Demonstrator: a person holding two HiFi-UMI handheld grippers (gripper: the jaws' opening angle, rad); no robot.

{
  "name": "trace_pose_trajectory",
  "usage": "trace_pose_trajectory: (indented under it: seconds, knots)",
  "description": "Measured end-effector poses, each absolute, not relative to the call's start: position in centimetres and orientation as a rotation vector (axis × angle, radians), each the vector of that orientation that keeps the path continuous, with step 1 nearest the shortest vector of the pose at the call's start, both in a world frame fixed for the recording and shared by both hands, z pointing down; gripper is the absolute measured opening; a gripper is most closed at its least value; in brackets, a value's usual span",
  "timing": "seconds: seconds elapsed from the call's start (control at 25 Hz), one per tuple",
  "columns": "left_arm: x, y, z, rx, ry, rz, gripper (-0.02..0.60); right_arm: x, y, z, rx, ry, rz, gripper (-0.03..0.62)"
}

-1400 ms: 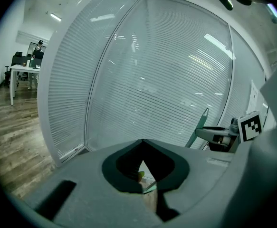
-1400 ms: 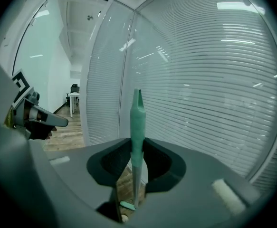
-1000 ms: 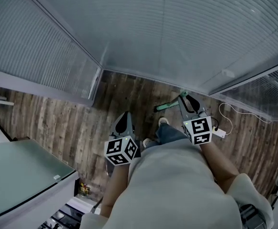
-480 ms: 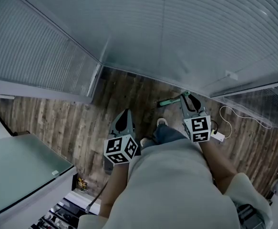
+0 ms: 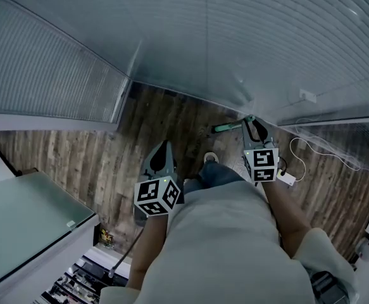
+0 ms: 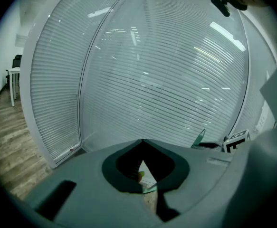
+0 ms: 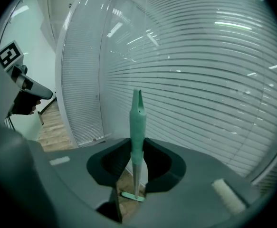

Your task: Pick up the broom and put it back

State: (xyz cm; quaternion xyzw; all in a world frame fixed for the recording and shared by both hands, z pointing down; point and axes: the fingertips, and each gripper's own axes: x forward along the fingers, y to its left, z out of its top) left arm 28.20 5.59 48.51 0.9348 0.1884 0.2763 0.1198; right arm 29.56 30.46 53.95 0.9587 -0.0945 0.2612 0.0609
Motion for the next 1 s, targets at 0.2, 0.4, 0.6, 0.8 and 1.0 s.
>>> trace_pose_trajectory:
  seconds: [0.2, 0.4, 0.6, 0.8, 1.0]
  knots:
    - [28.8, 7.0, 49.1, 2.739, 0.554, 0.831, 0.005, 30.2, 32.5, 55.8, 2.905, -0.241, 0.830, 0.094]
    - [29.5, 7.7, 49.5, 2.743, 0.559, 0.852, 0.005, 30.6, 33.8, 57.6, 2.907, -0.195, 0.881, 0.094]
    - [30.1, 8.9, 49.9, 2.747, 0.577, 0.875, 0.005, 30.8, 35.6, 59.6, 2.902, -0.148, 0.926, 0.094]
    - [30.9, 9.4, 50.3, 2.747, 0.580, 0.897, 0.005, 31.4, 37.1, 61.5, 2.892, -0.086, 0.973, 0.094]
    - [31.3, 9.6, 50.6, 2.746, 0.580, 0.914, 0.005, 32.3, 37.6, 62.4, 2.876, -0.065, 0.989, 0.094]
